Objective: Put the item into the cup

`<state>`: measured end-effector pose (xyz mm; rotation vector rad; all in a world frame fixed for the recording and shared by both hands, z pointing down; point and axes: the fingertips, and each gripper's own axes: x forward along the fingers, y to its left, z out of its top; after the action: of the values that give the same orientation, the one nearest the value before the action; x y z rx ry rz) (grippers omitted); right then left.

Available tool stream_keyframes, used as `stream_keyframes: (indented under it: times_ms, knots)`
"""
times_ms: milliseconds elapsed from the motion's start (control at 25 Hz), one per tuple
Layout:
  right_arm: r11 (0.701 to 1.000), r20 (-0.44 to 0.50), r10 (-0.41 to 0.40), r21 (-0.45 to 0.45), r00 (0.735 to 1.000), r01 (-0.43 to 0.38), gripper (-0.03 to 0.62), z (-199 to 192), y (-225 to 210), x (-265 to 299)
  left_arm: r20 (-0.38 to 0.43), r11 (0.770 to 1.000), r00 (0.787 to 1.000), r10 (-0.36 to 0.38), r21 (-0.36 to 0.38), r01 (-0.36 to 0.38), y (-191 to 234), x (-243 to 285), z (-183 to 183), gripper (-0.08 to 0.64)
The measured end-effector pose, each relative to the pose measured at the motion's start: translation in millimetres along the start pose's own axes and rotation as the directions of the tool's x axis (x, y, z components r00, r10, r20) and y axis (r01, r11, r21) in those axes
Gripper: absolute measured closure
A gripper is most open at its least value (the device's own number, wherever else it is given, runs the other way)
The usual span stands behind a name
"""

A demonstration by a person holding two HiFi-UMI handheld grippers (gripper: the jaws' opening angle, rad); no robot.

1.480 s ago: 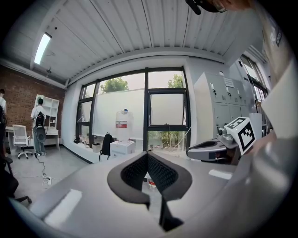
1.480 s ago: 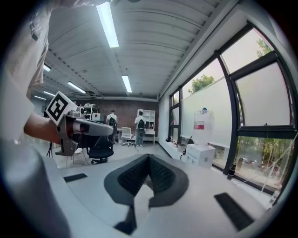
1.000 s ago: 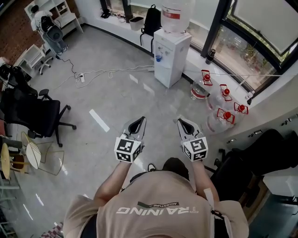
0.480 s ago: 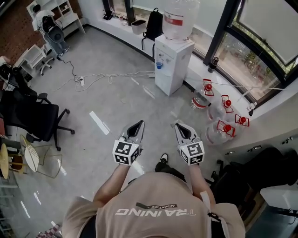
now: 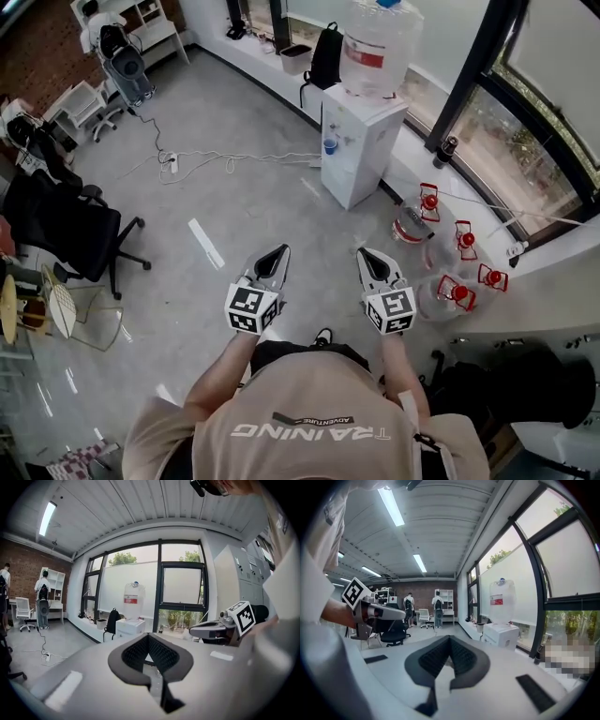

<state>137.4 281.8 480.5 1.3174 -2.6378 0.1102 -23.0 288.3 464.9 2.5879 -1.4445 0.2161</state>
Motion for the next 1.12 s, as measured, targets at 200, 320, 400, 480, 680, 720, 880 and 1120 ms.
stream_keyframes:
  times_ms: [200, 320, 400, 480, 680, 720, 880, 1120]
  knots:
    - [0.999, -0.013, 0.03, 0.014, 0.999, -0.03, 0.581, -4, -18, 22, 0.0, 1.0, 1.0, 0.006, -0.028, -0.006, 3, 22, 5, 0.552]
    - [0.999, -0.016, 0.027, 0.024, 1.0, -0.026, 0.581, -6, -24, 32, -0.013, 1.0, 1.0, 0.004, -0.025, -0.004, 11, 31, 5, 0.552]
    - [0.999, -0.025, 0.026, 0.03, 0.999, -0.025, 0.581, -9, -29, 42, -0.015, 0.999, 1.0, 0.002, -0.035, -0.002, 19, 40, 5, 0.552]
    - [0.999, -0.038, 0.027, 0.029, 0.999, -0.026, 0.581, -10, -33, 56, -0.016, 0.999, 1.0, -0.001, -0.043, 0.001, 30, 50, 4, 0.552]
    - [1.0, -0.044, 0.005, -0.001, 0.999, -0.005, 0.581, 1, -41, 94, -0.011, 0.999, 1.0, -0.014, -0.029, 0.014, 71, 75, 14, 0.552]
    - [1.0, -0.045, 0.006, -0.009, 0.999, -0.007, 0.581, 5, -42, 103, -0.003, 1.0, 1.0, -0.015, -0.02, 0.015, 80, 80, 20, 0.552]
    - [0.999, -0.043, -0.004, -0.038, 0.999, 0.002, 0.581, 18, -44, 139, 0.022, 0.999, 0.999, -0.03, -0.01, 0.03, 118, 103, 37, 0.552]
    - [0.997, -0.037, -0.06, -0.051, 0.998, 0.058, 0.581, 27, -53, 187, 0.023, 0.997, 0.997, -0.08, 0.009, 0.079, 162, 129, 46, 0.552]
